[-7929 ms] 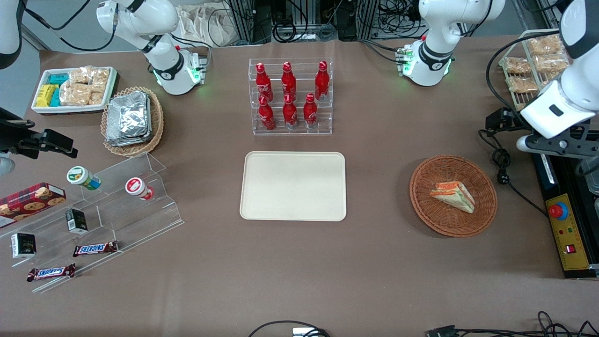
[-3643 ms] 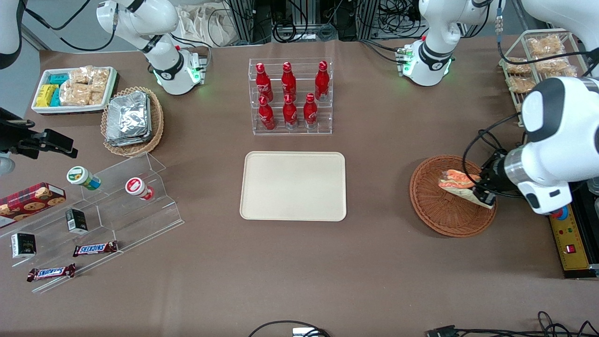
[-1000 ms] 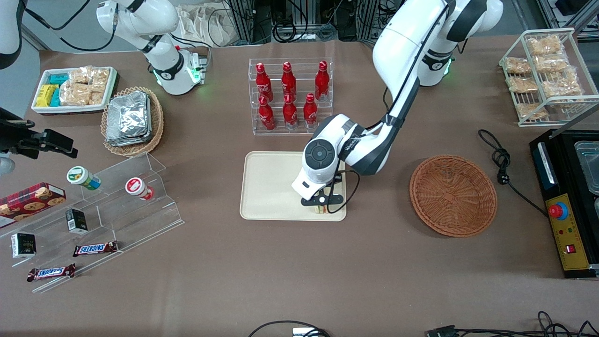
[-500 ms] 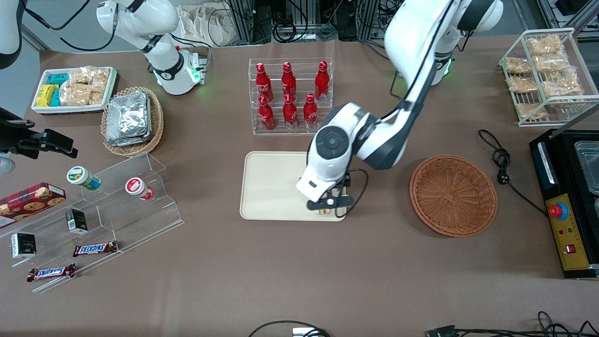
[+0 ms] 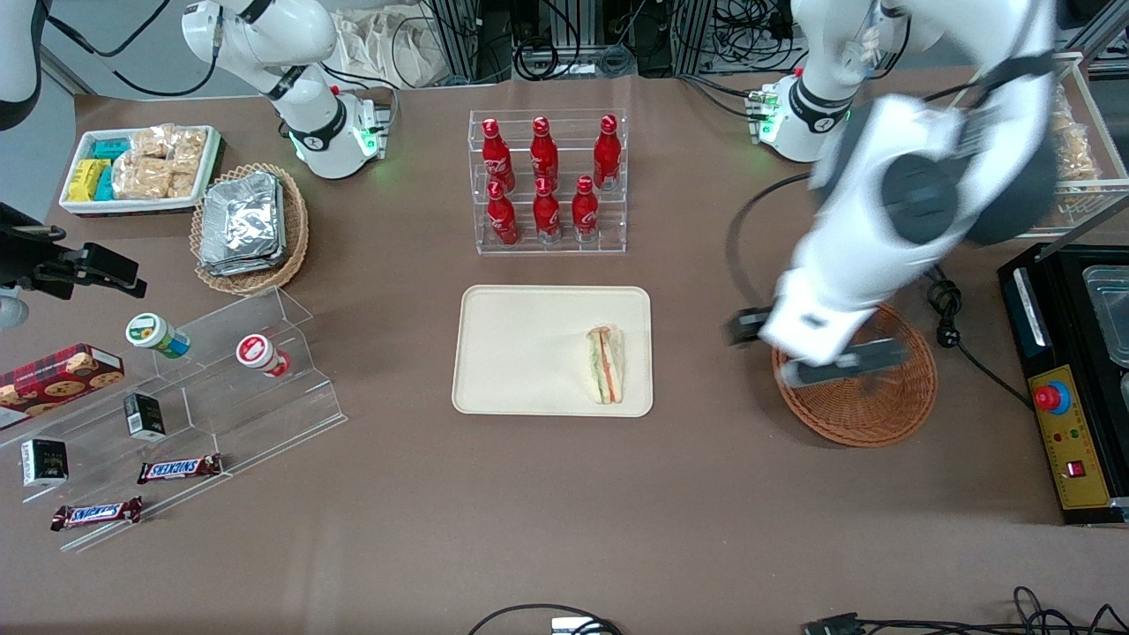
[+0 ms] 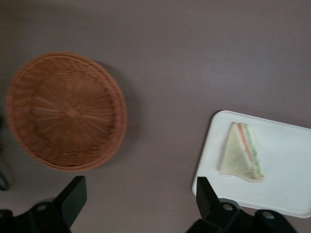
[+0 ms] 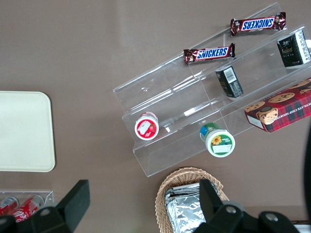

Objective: Place sandwich from basket to tray

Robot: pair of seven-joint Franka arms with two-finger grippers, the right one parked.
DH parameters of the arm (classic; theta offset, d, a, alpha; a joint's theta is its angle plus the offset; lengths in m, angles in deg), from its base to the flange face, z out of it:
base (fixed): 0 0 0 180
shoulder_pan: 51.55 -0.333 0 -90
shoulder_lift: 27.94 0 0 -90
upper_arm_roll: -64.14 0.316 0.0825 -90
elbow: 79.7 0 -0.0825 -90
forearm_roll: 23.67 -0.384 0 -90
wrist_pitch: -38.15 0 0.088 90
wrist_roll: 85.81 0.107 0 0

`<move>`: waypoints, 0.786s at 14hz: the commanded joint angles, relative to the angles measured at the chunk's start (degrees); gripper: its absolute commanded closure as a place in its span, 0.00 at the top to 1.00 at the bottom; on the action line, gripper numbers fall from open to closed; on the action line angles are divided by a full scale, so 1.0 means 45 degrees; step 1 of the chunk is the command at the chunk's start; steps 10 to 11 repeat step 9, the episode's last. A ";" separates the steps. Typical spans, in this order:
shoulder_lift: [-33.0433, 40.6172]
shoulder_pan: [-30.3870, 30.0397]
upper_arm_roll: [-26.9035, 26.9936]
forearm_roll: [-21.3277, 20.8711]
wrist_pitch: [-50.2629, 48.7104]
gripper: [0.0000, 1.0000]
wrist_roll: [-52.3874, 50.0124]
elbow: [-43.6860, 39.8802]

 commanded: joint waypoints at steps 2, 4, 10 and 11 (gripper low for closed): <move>0.2886 -0.1741 0.0100 -0.0112 -0.0061 1.00 0.3600 0.2985; 0.2868 -0.1822 0.1112 -0.0752 -0.0530 1.00 0.5862 0.2617; 0.1387 -0.2174 0.1509 -0.1851 -0.2170 1.00 0.8765 0.0042; 0.1387 -0.2174 0.1509 -0.1851 -0.2170 1.00 0.8765 0.0042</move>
